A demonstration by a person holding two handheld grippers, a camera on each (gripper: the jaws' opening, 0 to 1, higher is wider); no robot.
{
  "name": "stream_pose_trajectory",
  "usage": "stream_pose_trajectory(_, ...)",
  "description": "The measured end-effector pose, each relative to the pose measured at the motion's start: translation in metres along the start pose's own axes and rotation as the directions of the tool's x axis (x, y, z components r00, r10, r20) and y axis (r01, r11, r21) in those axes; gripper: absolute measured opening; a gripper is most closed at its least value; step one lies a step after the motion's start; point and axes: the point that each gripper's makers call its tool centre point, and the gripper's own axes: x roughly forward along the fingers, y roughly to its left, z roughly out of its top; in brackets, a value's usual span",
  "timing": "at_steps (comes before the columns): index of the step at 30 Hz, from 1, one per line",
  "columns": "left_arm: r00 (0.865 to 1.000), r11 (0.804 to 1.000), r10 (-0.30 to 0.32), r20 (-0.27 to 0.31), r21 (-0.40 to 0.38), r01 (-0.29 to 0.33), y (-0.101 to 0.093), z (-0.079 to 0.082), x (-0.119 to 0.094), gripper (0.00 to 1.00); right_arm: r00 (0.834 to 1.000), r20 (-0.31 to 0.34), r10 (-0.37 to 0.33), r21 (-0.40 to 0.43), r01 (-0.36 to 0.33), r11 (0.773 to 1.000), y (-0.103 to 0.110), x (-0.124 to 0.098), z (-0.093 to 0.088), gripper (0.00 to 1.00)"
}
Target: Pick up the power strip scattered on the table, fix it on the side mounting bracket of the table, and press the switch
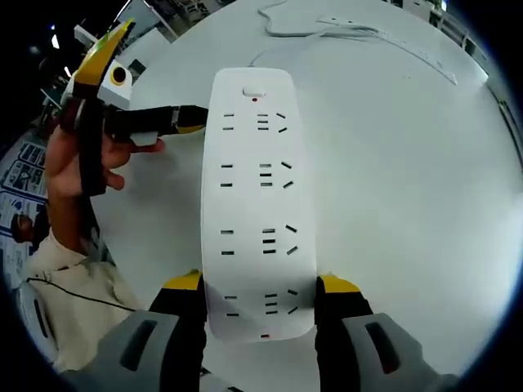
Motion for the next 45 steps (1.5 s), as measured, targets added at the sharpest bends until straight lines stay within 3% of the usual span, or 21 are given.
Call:
stream_pose_trajectory(7,1.0,1.0,-0.007,0.01,-0.021,0.008,-0.003,-0.007,0.005,0.84,1.0,-0.007,-0.003,-0.007,0.003,1.0,0.002,0.001,-0.001,0.48)
stream_pose_trajectory(27,0.999,0.995,-0.017,0.05,-0.098,0.022,0.005,0.001,0.017,0.83,1.0,-0.017,-0.005,-0.017,0.005,1.0,0.002,0.003,-0.001,0.48)
stream_pose_trajectory(45,0.998,0.992,-0.015,0.063,-0.126,0.023,0.02,0.008,0.025,0.66,1.0,-0.025,-0.019,-0.025,0.018,1.0,-0.003,0.003,0.002,0.49)
